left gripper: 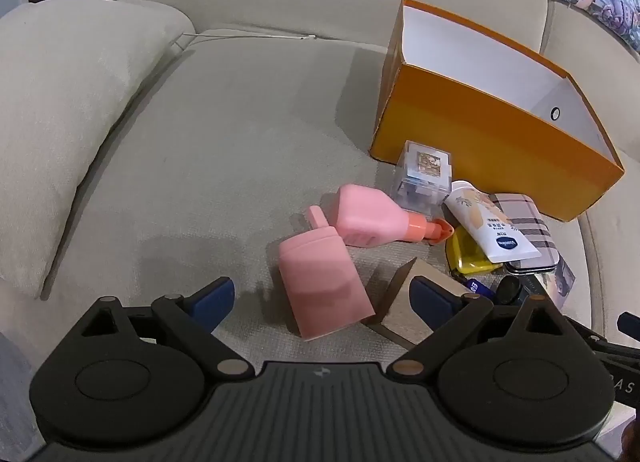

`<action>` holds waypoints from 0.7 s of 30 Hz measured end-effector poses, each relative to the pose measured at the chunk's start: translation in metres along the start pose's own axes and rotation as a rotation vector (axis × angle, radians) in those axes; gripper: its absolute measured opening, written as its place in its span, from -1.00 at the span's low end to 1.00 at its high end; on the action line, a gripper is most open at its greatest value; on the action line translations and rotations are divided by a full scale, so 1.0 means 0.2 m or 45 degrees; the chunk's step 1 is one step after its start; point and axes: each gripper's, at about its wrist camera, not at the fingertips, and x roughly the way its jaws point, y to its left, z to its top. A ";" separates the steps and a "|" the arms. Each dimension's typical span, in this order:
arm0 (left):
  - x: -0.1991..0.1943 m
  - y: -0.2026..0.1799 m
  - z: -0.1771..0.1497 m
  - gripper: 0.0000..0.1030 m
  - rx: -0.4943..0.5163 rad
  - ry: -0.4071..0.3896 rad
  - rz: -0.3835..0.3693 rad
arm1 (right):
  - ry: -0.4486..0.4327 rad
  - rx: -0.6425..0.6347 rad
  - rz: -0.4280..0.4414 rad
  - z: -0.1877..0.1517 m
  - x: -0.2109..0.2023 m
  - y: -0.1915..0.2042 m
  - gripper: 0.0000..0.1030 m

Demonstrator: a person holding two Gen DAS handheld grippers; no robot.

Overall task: Organize rigid objects
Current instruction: 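Move both tools toward the pile of items beside the orange box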

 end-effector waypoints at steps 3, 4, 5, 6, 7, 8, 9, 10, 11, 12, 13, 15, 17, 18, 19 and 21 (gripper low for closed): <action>0.01 -0.01 0.00 1.00 0.005 0.001 0.001 | -0.001 0.008 0.001 0.00 0.00 -0.01 0.98; 0.01 -0.01 0.00 1.00 0.006 0.001 0.002 | -0.001 0.008 0.001 0.00 0.00 -0.01 0.98; 0.00 -0.01 0.00 1.00 0.006 0.002 0.002 | -0.001 0.008 0.001 0.00 0.00 -0.01 0.98; 0.00 0.00 0.00 1.00 0.004 0.004 0.000 | 0.000 0.008 0.000 0.00 0.00 -0.01 0.98; 0.00 0.00 0.00 1.00 0.005 0.004 0.001 | 0.002 0.009 0.000 0.00 0.00 -0.01 0.98; 0.00 0.00 0.00 1.00 0.006 0.003 0.001 | 0.002 0.009 0.001 0.00 0.00 -0.01 0.98; 0.00 0.00 0.00 1.00 0.007 0.002 0.001 | 0.001 0.010 0.002 0.00 0.00 -0.01 0.98; 0.00 0.00 0.00 1.00 0.008 0.001 0.002 | 0.000 0.010 0.003 0.00 0.00 -0.01 0.98; 0.00 0.00 0.00 1.00 0.008 0.001 0.002 | 0.000 0.009 0.003 0.00 0.00 -0.01 0.98; -0.01 0.00 0.00 1.00 0.008 0.000 0.002 | -0.001 0.010 0.004 0.00 0.00 -0.01 0.98; -0.01 0.00 0.00 1.00 0.009 0.000 0.002 | 0.000 0.011 0.003 0.00 0.00 -0.01 0.98; -0.01 0.00 0.00 1.00 0.010 0.002 0.002 | 0.000 0.011 0.004 0.00 0.00 -0.01 0.98; -0.01 0.01 -0.01 1.00 0.011 0.003 0.001 | 0.000 0.012 0.003 0.00 0.00 -0.01 0.98; -0.01 0.01 -0.01 1.00 0.011 0.004 0.001 | -0.001 0.013 0.003 0.00 0.00 -0.01 0.98; -0.02 0.01 -0.01 1.00 0.012 0.004 0.001 | -0.002 0.012 0.004 0.00 0.00 -0.01 0.98; -0.02 0.01 -0.01 1.00 0.012 0.005 0.001 | -0.001 0.013 0.003 0.00 0.00 -0.02 0.98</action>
